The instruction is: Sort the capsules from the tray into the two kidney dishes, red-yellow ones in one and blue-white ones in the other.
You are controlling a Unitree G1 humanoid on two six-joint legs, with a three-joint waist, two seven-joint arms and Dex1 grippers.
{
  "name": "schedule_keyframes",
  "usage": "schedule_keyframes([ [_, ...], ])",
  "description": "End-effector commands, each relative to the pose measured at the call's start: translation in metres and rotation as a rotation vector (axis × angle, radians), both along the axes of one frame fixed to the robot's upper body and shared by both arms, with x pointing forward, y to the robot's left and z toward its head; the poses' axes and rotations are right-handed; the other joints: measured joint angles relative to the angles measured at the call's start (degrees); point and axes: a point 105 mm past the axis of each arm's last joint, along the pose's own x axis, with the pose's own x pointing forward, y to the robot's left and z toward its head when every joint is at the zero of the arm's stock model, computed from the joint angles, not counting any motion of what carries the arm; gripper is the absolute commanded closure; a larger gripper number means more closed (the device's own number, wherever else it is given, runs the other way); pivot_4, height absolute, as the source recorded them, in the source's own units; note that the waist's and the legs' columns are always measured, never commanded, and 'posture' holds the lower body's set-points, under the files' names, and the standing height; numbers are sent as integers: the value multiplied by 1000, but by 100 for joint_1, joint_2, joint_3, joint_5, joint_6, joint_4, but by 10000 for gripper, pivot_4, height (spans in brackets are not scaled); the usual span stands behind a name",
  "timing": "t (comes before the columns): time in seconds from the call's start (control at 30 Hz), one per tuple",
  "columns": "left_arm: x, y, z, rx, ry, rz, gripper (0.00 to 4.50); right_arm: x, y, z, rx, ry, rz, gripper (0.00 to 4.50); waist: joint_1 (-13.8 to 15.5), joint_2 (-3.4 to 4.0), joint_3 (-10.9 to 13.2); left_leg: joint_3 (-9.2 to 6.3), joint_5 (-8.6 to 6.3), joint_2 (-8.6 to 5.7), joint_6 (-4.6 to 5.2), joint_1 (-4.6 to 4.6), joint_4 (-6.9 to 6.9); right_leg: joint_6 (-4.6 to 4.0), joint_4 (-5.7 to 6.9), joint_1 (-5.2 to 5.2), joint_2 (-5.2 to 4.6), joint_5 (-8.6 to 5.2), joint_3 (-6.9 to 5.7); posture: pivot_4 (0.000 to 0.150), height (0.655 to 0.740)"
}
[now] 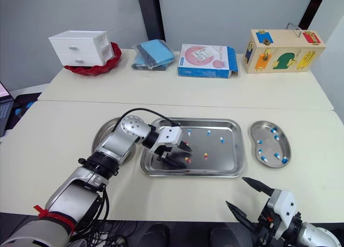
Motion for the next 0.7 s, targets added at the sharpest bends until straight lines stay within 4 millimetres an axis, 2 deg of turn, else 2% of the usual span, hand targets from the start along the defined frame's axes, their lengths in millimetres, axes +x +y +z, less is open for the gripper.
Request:
schedule_keyframes([
  [0.03,1,-4,3,18,-26,-28,15375,-2,3,7,6,-37,3,0,0,0,0,0,0,0,0,0,0,0,0,0,0,0,0,1500,7400],
  [0.13,1,-1,-1,45,-25,-32,15375,-3,3,7,5,-37,-2,0,0,0,0,0,0,0,0,0,0,0,0,0,0,0,0,1500,7400],
  [0.23,-1,2,-4,62,-23,-38,21038,-4,4,8,4,-37,-3,0,0,0,0,0,0,0,0,1,0,0,1,1,0,0,0,1500,7400],
  [0.5,-2,2,-6,57,-24,-34,44856,-2,4,10,-1,-45,-3,0,0,1,-1,-1,0,0,0,3,0,0,4,2,0,0,0,1500,7400],
  [0.7,-4,2,-3,33,-32,-38,44856,-2,4,11,-7,-50,4,0,1,1,-1,-1,0,0,0,3,2,0,5,3,0,0,0,1500,7400],
])
